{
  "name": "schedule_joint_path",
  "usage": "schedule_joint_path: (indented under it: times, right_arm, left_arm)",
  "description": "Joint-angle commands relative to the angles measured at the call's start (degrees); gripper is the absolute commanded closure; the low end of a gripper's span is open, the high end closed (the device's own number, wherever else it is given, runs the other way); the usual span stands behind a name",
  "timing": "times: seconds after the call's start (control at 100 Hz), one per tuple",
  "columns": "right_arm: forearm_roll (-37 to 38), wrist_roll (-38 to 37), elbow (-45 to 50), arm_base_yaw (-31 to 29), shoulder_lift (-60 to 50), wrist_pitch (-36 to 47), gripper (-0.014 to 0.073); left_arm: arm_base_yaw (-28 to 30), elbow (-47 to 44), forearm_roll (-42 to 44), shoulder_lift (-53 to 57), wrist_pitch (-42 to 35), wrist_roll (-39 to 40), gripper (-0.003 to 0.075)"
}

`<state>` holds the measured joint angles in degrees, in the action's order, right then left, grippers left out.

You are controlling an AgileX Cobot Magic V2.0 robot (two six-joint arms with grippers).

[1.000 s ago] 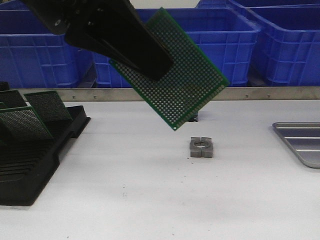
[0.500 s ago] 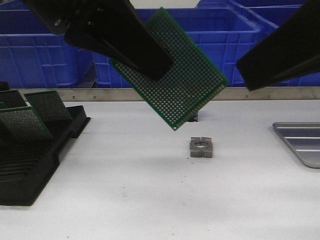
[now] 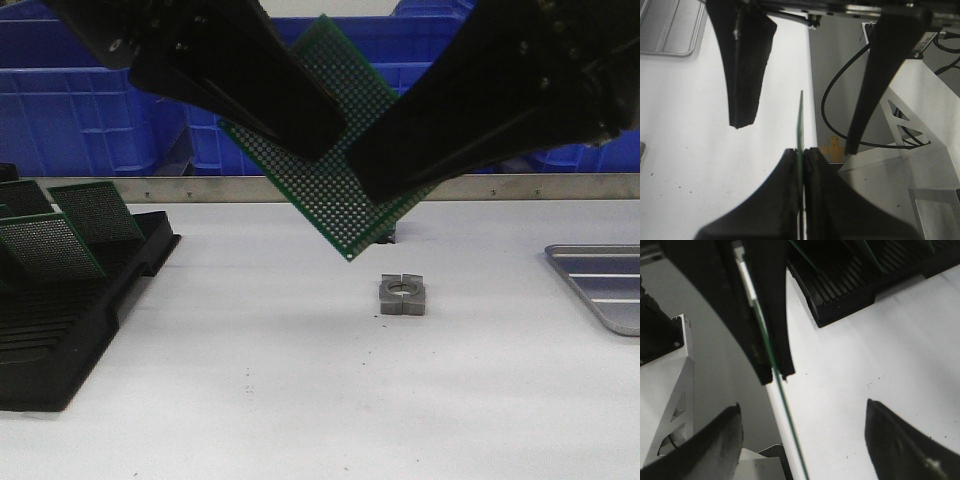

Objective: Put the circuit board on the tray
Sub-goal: 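Bring the right gripper to the held board and grasp its edge, then release the board from the left gripper and carry it toward the silver tray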

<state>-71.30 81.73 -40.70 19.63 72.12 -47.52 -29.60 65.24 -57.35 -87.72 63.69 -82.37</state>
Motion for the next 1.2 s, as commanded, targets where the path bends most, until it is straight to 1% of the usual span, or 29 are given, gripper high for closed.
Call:
schedule_joint_path:
  times: [0.0, 0.08, 0.2, 0.27, 0.31, 0.37, 0.42, 0.49, 0.56, 0.61, 0.63, 0.68, 0.75, 0.82, 0.9, 1.08, 1.19]
  right_arm:
    - [-4.21, 0.73, -2.2, 0.14, -0.18, -0.32, 0.0137]
    - [-4.33, 0.73, -2.2, 0.14, 0.04, -0.46, 0.0265]
    - [-4.33, 0.73, -2.2, 0.14, 0.11, -1.72, 0.0506]
    - [-4.33, 0.73, -2.2, 0.14, 0.11, -2.25, 0.062]
    - [-4.33, 0.73, -2.2, 0.14, 0.11, -2.25, 0.0666]
    - [-4.33, 0.73, -2.2, 0.14, 0.11, -2.3, 0.0657]
    - [-4.33, 0.73, -2.2, 0.14, 0.11, -2.5, 0.0661]
    - [-4.33, 0.73, -2.2, 0.14, 0.11, -2.8, 0.0661]
    - [-4.33, 0.73, -2.2, 0.14, 0.11, -3.01, 0.0661]
    - [-4.33, 0.73, -2.2, 0.14, 0.11, -3.6, 0.0661]
    - [-4.33, 0.73, -2.2, 0.14, 0.11, -3.97, 0.0661]
    - [-4.27, 0.68, -2.2, 0.14, 0.11, -5.05, 0.0661]
    - [-4.21, 0.5, -2.2, 0.14, 0.11, -7.14, 0.0661]
    - [-3.1, -1.1, -2.2, 0.14, 0.11, -9.33, 0.0661]
    - [0.73, -5.8, -2.2, 0.14, 0.11, -9.96, 0.0661]
    - [12.68, -15.49, -2.2, -1.29, 0.11, -8.45, 0.0661]
    - [16.41, -19.1, -2.2, -3.89, 0.11, -6.08, 0.0661]
  left_arm:
    - [-0.43, 1.73, -4.22, 2.22, 0.45, 0.59, 0.0737]
    - [-0.43, 1.73, -4.22, 2.22, 0.45, 0.59, 0.0737]
    - [-0.43, 1.95, -4.22, 2.22, 0.17, 0.59, 0.0737]
    - [-0.43, 1.95, -4.22, 2.22, 0.17, 0.59, 0.0736]
    - [-0.43, 1.95, -4.22, 2.22, 0.05, 0.59, 0.0736]
    - [-0.43, 1.95, -4.35, 2.22, 0.05, 0.59, 0.0734]
    - [-0.43, 1.95, -4.45, 2.22, -0.07, 0.59, 0.0717]
    - [-0.43, 1.95, -4.45, 2.22, -0.07, 0.59, 0.0652]
    - [-0.43, 1.95, -4.45, 2.22, -0.07, 0.59, 0.0537]
    - [-0.43, 1.95, -4.45, 2.22, -0.07, 0.59, 0.0423]
    - [-0.43, 1.95, -4.45, 2.22, -0.07, 0.59, 0.0395]
    - [-0.43, 1.95, -4.45, 2.22, -0.07, 0.59, 0.0297]
    - [-0.43, 1.95, -4.82, 2.22, -0.07, 0.59, 0.0224]
    - [-0.43, 1.95, -5.49, 2.22, -0.26, 0.59, 0.0213]
    - [-0.43, 1.95, -5.92, 2.22, -1.37, 0.59, 0.0214]
    - [-0.43, 1.95, -5.92, 2.22, -2.92, 0.59, 0.0214]
    - [-0.43, 1.95, -5.92, 2.22, -2.92, 0.59, 0.0214]
